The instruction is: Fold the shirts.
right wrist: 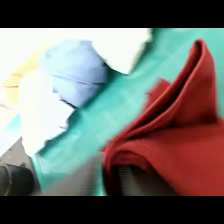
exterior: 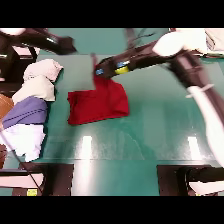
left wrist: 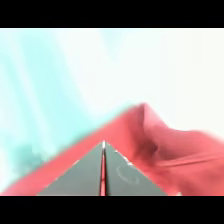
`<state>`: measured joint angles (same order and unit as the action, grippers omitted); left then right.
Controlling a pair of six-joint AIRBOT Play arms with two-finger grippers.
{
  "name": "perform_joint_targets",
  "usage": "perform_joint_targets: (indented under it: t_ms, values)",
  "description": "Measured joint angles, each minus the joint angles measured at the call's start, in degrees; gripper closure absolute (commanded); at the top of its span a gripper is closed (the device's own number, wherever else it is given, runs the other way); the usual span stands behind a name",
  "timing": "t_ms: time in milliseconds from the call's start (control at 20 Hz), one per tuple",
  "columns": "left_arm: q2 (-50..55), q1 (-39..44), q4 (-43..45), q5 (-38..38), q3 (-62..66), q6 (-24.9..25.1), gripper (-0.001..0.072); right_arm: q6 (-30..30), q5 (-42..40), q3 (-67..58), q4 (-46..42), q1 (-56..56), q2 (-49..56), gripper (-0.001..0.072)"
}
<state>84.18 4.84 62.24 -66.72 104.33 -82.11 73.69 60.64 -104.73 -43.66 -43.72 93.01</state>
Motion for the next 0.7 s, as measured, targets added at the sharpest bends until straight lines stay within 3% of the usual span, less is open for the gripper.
perform_joint_targets:
  t_ms: [50,150,350,550,600,650,700]
  values:
    - [-2.51,-1.97,0.9,-0.44,0.2,0.02,0.0679,-0.5,-0.55,-1.97,0.26,-1.99,2.97,0.0124]
    - [-6.34,-5.31,2.29,-1.01,0.42,0.02,0.0679,-1.25,0.57,-6.25,0.87,-4.98,8.57,0.0232]
    - [-10.05,-8.52,3.63,-2.93,0.57,0.04,0.0678,-1.9,7.54,-7.85,1.18,-3.65,12.74,0.0232]
    - [-11.13,-9.46,4.2,-5.05,0.59,0.07,0.0679,-0.85,12.04,2.38,-1.97,5.2,8.76,0.0231]
    - [-11.21,-9.55,4.22,-5.38,0.59,0.07,0.0679,-0.07,12.37,6.29,-3.91,8.2,7.04,0.0217]
    - [-11.28,-9.62,4.22,-5.77,0.59,0.07,0.0679,1.09,12.41,10.03,-5.75,11.1,5.46,0.0112]
    - [-11.34,-9.68,4.24,-5.92,0.59,0.04,0.0678,2.16,12.04,14.01,-6.82,14.38,3.82,0.0093]
